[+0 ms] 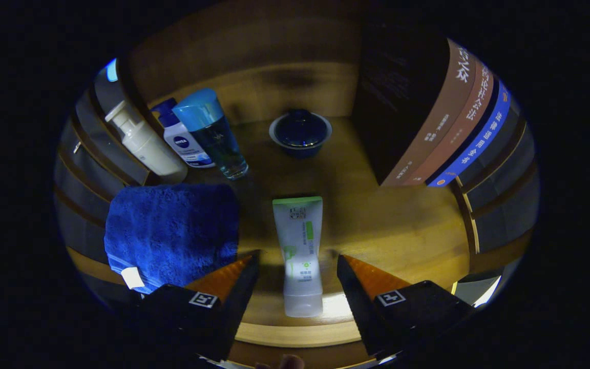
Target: Pull open the drawer, take out the items inside it, and place them on the countertop above the cabinet.
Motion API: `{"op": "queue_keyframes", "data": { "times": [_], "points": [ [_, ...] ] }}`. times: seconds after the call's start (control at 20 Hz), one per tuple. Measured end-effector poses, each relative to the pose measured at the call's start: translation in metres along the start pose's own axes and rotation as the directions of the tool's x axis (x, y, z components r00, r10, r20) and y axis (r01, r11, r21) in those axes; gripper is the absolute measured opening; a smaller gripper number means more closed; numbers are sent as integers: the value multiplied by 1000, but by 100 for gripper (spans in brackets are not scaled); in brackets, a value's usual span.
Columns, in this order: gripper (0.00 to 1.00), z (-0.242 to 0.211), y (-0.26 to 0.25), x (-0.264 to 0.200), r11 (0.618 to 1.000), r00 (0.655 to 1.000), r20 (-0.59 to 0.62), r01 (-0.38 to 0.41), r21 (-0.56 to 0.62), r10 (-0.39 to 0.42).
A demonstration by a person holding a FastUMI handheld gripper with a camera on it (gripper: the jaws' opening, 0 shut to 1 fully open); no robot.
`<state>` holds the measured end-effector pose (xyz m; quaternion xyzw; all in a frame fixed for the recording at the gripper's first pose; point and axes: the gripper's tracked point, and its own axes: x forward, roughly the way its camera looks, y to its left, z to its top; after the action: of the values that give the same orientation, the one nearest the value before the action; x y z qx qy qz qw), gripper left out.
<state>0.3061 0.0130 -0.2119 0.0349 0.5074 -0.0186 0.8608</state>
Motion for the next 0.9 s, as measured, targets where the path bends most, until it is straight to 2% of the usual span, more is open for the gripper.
{"op": "queue_keyframes", "data": {
  "times": [0.05,0.2,0.35,0.5,0.75,0.9],
  "points": [
    [97,0,1,-4,1000,1000,10,5,-6,-5],
    [97,5,9,-20,1000,998,56,-4,-17,5],
    [98,5,2,-47,999,990,136,40,1,-40],
    [98,1,6,-79,999,968,249,35,32,-42],
    [98,-23,21,-143,999,885,465,20,32,-33],
    [98,-42,32,-178,999,792,610,-17,29,-5]
  ]
}}
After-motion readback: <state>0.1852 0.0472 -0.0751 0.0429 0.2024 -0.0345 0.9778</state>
